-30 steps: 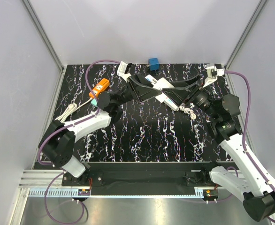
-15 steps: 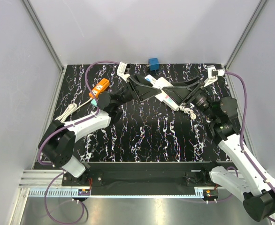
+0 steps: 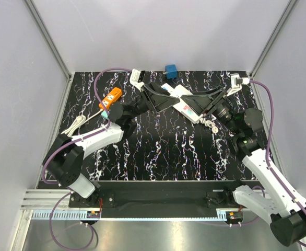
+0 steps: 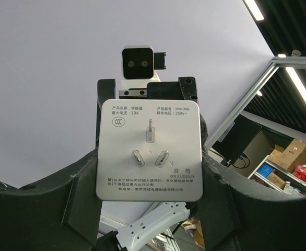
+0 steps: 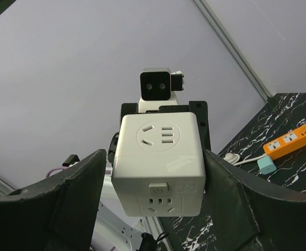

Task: Insert the plug

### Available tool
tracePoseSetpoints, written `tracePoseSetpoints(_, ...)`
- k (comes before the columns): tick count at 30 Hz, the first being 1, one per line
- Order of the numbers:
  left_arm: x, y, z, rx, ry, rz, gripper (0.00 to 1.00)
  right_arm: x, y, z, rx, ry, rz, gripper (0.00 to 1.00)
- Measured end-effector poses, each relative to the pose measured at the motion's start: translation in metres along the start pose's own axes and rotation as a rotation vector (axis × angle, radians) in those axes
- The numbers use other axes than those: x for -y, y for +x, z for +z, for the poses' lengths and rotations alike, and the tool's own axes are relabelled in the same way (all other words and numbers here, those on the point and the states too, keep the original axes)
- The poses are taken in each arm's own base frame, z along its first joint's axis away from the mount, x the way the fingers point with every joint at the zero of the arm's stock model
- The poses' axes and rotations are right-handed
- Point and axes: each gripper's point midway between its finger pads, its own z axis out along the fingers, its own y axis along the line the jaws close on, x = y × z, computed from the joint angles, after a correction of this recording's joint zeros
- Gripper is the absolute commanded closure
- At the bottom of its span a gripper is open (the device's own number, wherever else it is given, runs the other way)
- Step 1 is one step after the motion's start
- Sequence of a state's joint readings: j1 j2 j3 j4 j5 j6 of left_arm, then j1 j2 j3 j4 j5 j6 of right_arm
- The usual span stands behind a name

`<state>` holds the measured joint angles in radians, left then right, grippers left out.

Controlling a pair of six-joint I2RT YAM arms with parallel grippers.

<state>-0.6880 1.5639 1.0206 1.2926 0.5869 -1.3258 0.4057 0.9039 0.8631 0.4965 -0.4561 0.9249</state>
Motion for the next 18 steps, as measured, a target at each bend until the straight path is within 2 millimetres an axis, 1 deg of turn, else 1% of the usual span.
tracePoseSetpoints(4, -0.0028, 0.0006, -0.0001, -0.002, -0.010, 0.005, 1.00, 0.0041, 0.0054, 0.0016, -0.024, 0.001, 0.008, 0.22)
tracePoseSetpoints(6, -0.0039, 0.0009, -0.0002, -0.003, -0.014, 0.003, 1.00, 0.0049, 0.0058, 0.0019, -0.025, 0.003, 0.011, 0.22)
tracePoseSetpoints(7, -0.0039, 0.0008, -0.0001, -0.003, -0.014, 0.004, 1.00, 0.0048, 0.0057, 0.0020, -0.025, 0.003, 0.012, 0.24)
tracePoseSetpoints(8, -0.0038, 0.0007, 0.0000, -0.002, -0.013, 0.007, 1.00, 0.0047, 0.0056, 0.0019, -0.025, 0.003, 0.012, 0.37)
tracePoseSetpoints(9, -0.0031, 0.0009, 0.0001, -0.002, -0.011, 0.005, 1.00, 0.0051, 0.0054, 0.0019, -0.023, 0.004, 0.006, 0.42)
tracePoseSetpoints(10, -0.0029, 0.0005, 0.0003, 0.001, -0.011, 0.003, 1.00, 0.0060, 0.0054, 0.0016, -0.021, 0.004, 0.003, 0.44)
tracePoseSetpoints(11, -0.0026, 0.0005, 0.0005, 0.002, -0.010, 0.003, 1.00, 0.0070, 0.0056, 0.0015, -0.020, 0.006, 0.002, 0.44)
tracePoseSetpoints(12, -0.0028, 0.0008, 0.0006, 0.001, -0.011, 0.002, 1.00, 0.0076, 0.0056, 0.0012, -0.018, 0.007, 0.003, 0.30)
tracePoseSetpoints(13, -0.0033, 0.0010, 0.0006, 0.001, -0.012, 0.002, 1.00, 0.0076, 0.0058, 0.0011, -0.018, 0.006, 0.006, 0.20)
tracePoseSetpoints(14, -0.0033, 0.0009, 0.0006, 0.001, -0.012, 0.004, 1.00, 0.0073, 0.0057, 0.0011, -0.017, 0.006, 0.011, 0.17)
tracePoseSetpoints(16, -0.0048, 0.0005, 0.0008, 0.005, -0.018, 0.007, 1.00, 0.0052, 0.0054, 0.0009, -0.016, -0.003, 0.014, 0.17)
tracePoseSetpoints(18, -0.0052, 0.0001, 0.0008, 0.007, -0.019, 0.009, 1.00, 0.0047, 0.0054, 0.0005, -0.012, -0.008, 0.016, 0.20)
